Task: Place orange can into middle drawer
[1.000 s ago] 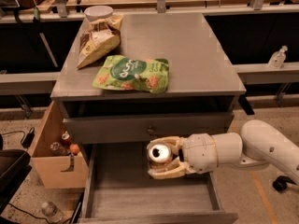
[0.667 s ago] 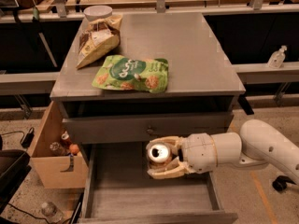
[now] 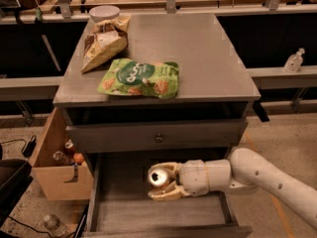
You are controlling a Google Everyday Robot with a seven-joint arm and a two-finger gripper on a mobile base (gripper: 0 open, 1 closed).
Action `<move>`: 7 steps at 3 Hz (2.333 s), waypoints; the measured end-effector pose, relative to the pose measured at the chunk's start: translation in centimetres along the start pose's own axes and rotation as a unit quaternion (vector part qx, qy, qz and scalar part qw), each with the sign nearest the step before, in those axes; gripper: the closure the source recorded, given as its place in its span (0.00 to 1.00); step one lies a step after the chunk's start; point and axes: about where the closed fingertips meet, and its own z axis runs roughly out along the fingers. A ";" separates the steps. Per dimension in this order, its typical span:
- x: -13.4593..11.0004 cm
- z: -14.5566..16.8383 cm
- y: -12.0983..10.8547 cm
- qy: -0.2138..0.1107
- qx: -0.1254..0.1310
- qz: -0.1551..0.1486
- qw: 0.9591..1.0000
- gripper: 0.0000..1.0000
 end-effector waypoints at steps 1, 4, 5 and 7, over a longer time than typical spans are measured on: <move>5.4 3.2 -1.2 0.006 -0.010 0.006 1.000 1.00; 15.1 9.8 -4.2 -0.040 -0.027 0.012 0.999 1.00; 17.9 11.8 -3.8 -0.067 -0.041 0.022 0.997 1.00; 20.1 13.6 -3.1 -0.062 -0.058 0.035 0.996 0.82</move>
Offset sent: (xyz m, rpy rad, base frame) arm 0.0528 0.0694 -0.1500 -0.0683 0.0279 0.0641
